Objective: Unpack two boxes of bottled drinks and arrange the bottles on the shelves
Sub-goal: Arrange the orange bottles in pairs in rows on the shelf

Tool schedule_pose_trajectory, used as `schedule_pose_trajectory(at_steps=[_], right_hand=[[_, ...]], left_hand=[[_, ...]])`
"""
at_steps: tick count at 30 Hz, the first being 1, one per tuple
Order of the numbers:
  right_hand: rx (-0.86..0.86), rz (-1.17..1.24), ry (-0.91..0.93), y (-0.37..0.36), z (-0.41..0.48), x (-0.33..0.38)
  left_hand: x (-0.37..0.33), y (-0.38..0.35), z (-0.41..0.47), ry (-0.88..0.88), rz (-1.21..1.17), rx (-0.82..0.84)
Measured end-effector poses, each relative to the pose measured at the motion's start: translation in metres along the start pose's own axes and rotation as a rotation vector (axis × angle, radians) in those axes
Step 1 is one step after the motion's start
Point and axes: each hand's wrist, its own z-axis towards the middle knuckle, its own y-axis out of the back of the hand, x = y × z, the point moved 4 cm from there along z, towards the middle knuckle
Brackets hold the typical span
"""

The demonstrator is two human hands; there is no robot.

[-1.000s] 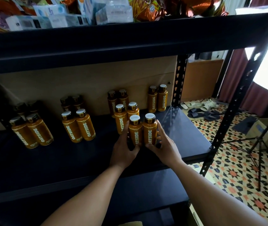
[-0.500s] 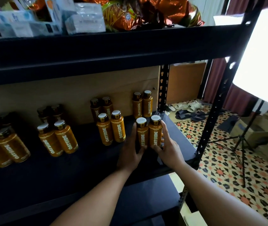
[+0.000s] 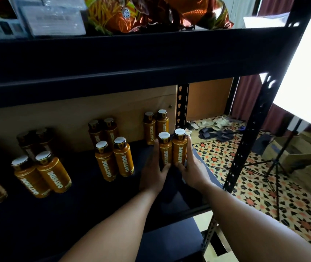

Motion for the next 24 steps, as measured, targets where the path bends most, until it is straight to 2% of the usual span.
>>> schedule_pose_trajectory(at_steps=[11,16,24], right_hand=[[-0.017,0.040,-0.002,-0.002,0.017,-0.012],[-0.003,0.145,-0.042,-0.006,0.016,-0.018],[-0.014,0.115,-0.038,-0.005,0.017,-0.018]], left_hand=[[0.000,-0.008,0.015,0.054,0.012,0.008],[0.004,-0.011,0.011,0.045,0.033,-0.016],[0.004,-0.012,0.011,0.077,0.052,0.010]])
